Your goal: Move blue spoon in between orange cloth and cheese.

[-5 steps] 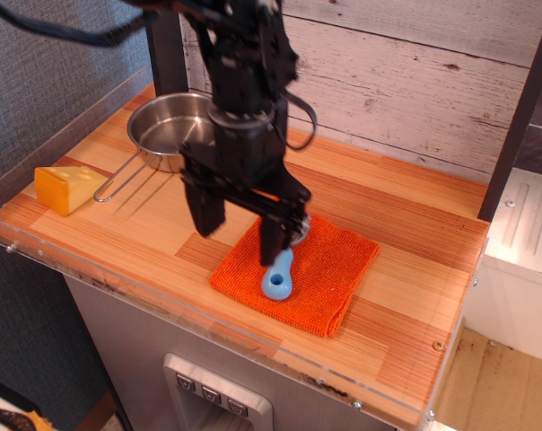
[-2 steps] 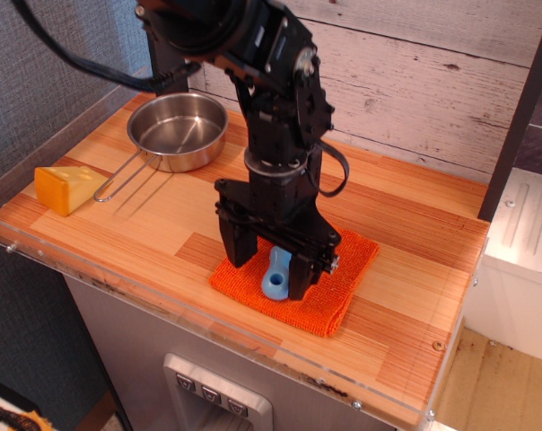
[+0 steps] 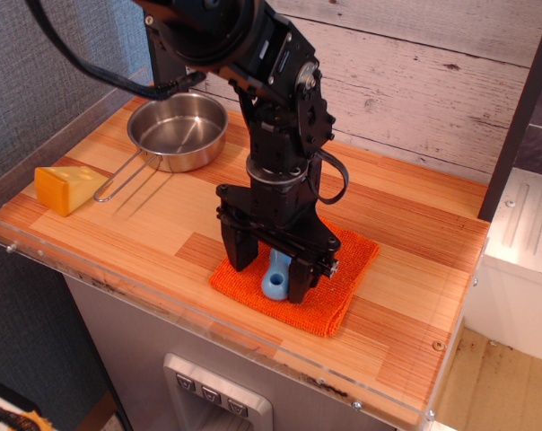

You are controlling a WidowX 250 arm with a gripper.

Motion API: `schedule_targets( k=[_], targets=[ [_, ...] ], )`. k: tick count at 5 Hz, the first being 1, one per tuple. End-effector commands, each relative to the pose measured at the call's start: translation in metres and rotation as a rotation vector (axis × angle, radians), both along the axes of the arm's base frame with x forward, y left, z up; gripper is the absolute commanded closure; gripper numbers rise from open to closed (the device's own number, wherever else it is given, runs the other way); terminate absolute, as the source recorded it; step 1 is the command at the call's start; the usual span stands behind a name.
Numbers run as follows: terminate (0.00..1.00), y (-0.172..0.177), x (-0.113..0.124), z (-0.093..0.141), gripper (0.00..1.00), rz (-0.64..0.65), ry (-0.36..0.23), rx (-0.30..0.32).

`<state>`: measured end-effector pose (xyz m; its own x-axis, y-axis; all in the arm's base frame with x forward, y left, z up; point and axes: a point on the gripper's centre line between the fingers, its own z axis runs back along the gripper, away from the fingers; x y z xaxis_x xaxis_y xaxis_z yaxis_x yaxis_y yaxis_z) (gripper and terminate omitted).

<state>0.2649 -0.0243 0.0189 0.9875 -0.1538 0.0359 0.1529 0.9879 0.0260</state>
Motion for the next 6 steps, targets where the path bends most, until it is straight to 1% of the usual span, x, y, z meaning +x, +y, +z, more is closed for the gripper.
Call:
schedule_targets(
  k=[1, 2, 3, 4, 5, 6],
  targets=[
    [0.0, 0.004, 0.002, 0.008, 1.0, -0.003, -0.035, 0.0],
    [0.0, 0.008, 0.002, 0.017, 1.0, -0.006, -0.051, -0.016],
    [0.0, 0.03, 0.005, 0.044, 1.0, 0.059, -0.091, -0.041],
    [0.0, 0.082, 0.005, 0.071, 1.0, 0.227, -0.092, -0.075],
    [0.0, 0.126, 0.005, 0.068, 1.0, 0.284, -0.058, -0.079],
    [0.0, 0.137, 0.007, 0.041, 1.0, 0.232, 0.017, -0.042]
  ],
)
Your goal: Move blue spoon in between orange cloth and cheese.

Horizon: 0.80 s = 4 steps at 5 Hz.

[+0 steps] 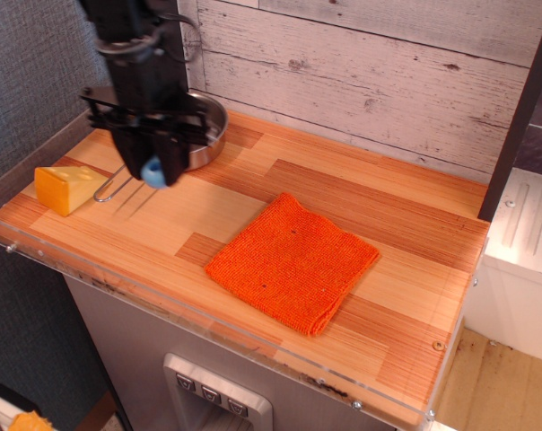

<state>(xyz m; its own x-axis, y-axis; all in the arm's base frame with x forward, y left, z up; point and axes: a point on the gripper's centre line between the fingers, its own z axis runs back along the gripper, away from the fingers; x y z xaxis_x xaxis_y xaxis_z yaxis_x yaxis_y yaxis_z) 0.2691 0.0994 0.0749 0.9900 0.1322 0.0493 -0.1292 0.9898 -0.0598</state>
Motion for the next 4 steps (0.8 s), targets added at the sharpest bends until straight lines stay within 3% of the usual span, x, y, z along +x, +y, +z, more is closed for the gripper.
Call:
schedule_targets(
  k=[1, 2, 3, 4],
  targets=[
    [0.0, 0.007, 0.001, -0.038, 1.0, -0.188, 0.08, 0.07],
    [0.0, -0.005, -0.001, -0.034, 1.0, -0.254, 0.055, 0.102],
    [0.0, -0.002, -0.002, -0.039, 1.0, -0.255, 0.067, 0.11],
    [0.0, 0.009, -0.002, -0.045, 0.0, -0.219, 0.1, 0.142]
  ],
)
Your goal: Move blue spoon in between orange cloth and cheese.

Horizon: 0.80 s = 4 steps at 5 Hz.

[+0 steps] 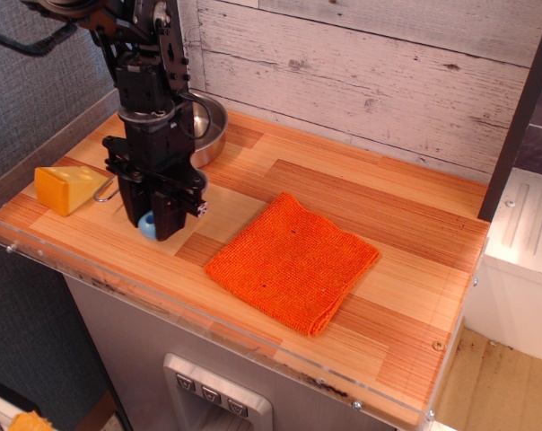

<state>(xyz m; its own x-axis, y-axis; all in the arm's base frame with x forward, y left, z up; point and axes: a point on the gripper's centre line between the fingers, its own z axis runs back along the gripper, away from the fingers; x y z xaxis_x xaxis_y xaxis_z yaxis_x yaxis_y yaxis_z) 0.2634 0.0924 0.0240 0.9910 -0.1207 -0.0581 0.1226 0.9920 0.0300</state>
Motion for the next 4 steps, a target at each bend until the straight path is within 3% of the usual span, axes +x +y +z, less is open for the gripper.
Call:
schedule_targets(
  k=[1, 3, 4],
  targets=[
    [0.0, 0.026, 0.005, 0.014, 0.0, 0.042, -0.048, 0.045],
    [0.0, 0.031, 0.002, 0.066, 0.0, 0.068, -0.197, -0.053],
    [0.0, 0.027, 0.002, 0.078, 0.0, 0.05, -0.209, -0.091]
  ],
)
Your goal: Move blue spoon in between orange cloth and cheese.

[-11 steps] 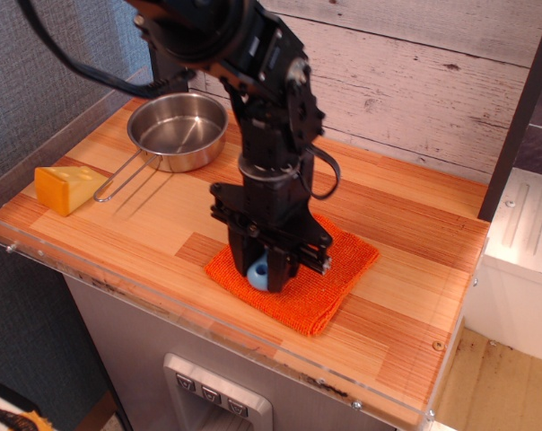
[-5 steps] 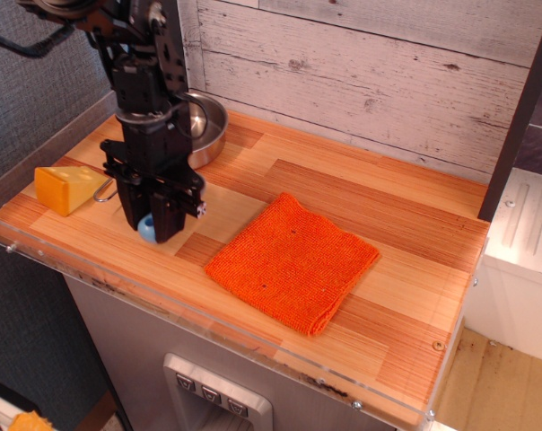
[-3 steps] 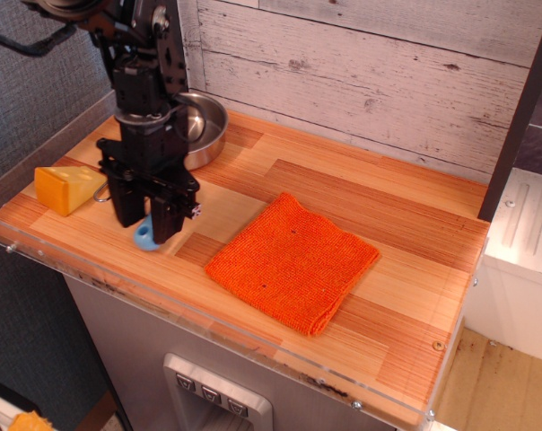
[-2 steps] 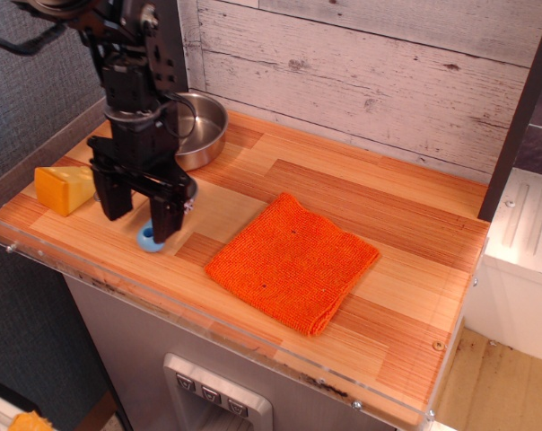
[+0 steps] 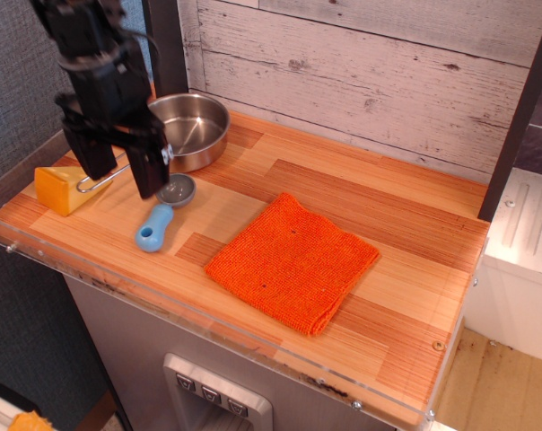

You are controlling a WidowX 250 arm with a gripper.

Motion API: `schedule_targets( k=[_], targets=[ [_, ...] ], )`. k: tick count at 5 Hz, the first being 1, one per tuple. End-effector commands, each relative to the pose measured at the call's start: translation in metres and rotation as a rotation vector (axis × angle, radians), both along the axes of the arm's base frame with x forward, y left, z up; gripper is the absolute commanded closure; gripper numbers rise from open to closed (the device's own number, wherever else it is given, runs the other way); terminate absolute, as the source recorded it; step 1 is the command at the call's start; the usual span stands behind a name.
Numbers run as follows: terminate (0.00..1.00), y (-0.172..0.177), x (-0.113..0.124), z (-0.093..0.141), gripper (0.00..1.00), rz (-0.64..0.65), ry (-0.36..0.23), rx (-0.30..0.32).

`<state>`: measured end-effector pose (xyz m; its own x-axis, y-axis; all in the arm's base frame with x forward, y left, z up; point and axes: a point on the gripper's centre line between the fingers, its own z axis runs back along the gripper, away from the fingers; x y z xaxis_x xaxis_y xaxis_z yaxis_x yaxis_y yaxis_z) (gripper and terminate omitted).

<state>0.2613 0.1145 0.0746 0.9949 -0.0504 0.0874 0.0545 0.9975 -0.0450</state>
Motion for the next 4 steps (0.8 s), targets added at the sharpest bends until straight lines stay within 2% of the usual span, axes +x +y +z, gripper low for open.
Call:
schedule_targets(
  k=[1, 2, 3, 4],
  targets=[
    [0.0, 0.0044, 0.0067, 0.0284, 0.0, -0.019, -0.055, 0.013],
    [0.0, 0.0064, 0.0092, 0.0273, 0.0, -0.016, -0.039, 0.043],
    [0.0, 0.013, 0.0159, 0.0286, 0.0, -0.073, 0.02, 0.13],
    [1.0, 0.013, 0.0159, 0.0286, 0.0, -0.073, 0.02, 0.13]
  ],
)
